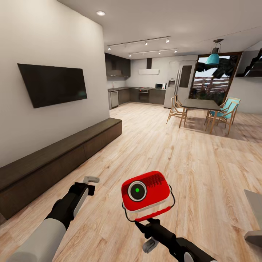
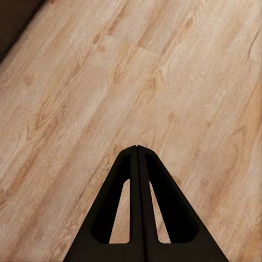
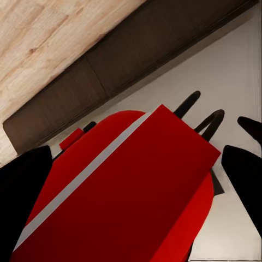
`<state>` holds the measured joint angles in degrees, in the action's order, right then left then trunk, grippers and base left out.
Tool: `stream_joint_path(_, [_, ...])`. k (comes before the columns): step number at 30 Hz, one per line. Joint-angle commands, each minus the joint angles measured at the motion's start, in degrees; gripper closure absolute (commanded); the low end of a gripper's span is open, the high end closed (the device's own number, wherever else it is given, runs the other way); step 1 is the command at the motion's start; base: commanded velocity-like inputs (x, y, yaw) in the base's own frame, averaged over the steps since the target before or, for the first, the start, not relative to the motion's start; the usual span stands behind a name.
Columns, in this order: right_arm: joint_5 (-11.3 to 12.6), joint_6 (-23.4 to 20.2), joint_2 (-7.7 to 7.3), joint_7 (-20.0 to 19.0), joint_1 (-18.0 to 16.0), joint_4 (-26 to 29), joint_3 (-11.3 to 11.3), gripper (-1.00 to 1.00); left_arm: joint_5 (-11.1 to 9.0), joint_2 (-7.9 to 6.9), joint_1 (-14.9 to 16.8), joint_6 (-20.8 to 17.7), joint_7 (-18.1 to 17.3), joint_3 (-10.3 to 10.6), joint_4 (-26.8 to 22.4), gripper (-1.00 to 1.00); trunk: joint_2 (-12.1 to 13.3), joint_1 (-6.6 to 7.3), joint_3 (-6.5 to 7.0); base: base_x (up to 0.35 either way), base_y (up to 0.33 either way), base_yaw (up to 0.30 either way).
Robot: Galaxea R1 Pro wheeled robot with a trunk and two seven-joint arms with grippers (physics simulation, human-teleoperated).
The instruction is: Turn on the radio receiver that's on the table in the living room.
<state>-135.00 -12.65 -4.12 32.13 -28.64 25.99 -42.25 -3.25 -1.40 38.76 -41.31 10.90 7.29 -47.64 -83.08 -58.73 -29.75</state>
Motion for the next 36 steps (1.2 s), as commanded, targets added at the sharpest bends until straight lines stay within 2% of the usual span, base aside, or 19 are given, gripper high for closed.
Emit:
stream_joint_path(1, [0.0,0.0,0.04,0.2,0.0,0.1,0.9,1.00,0.0,-0.03,0.0,0.0,0.0,0.0,0.0,1.00,0.0,0.00,0.00,0.000,0.000,0.000])
stream_joint_path(2, [0.2,0.1,0.06,0.3,0.0,0.1,1.6,1.00,0.0,-0.02,0.0,0.0,0.0,0.0,0.0,1.00,0.0,0.00,0.00,0.000,0.000,0.000])
stream_joint_path(4, [2.7,0.4,0.07,0.3,0.0,0.1,2.1,1.00,0.0,0.03,0.0,0.0,0.0,0.0,0.0,1.00,0.0,0.00,0.00,0.000,0.000,0.000])
stream_joint_path(6, [3.3,0.5,0.07,0.3,0.0,0.1,2.2,1.00,0.0,0.06,-0.1,0.0,0.0,0.0,0.0,1.00,0.0,0.00,0.00,0.000,0.000,0.000])
stream_joint_path(21, [3.5,0.7,0.07,0.2,0.0,0.1,2.3,1.00,-0.1,0.31,-0.1,0.0,0.0,0.0,0.0,1.00,0.0,0.00,0.00,0.000,0.000,0.000])
stream_joint_path(31, [3.6,2.3,0.06,-0.2,0.0,0.1,2.4,1.00,-0.1,0.43,-0.1,0.0,0.0,0.0,0.0,1.00,0.0,0.00,0.00,0.000,0.000,0.000])
stream_joint_path(33, [3.8,3.3,0.01,-1.5,0.0,0.0,3.8,1.00,-0.1,0.48,0.0,0.0,0.0,0.0,0.0,1.00,0.0,0.00,0.00,0.000,0.000,0.000])
stream_joint_path(36, [4.0,4.1,0.04,-2.5,0.0,0.1,9.8,1.00,-0.2,0.48,-0.1,0.1,-0.1,0.0,0.0,1.00,0.0,0.00,0.00,0.000,0.000,0.000])
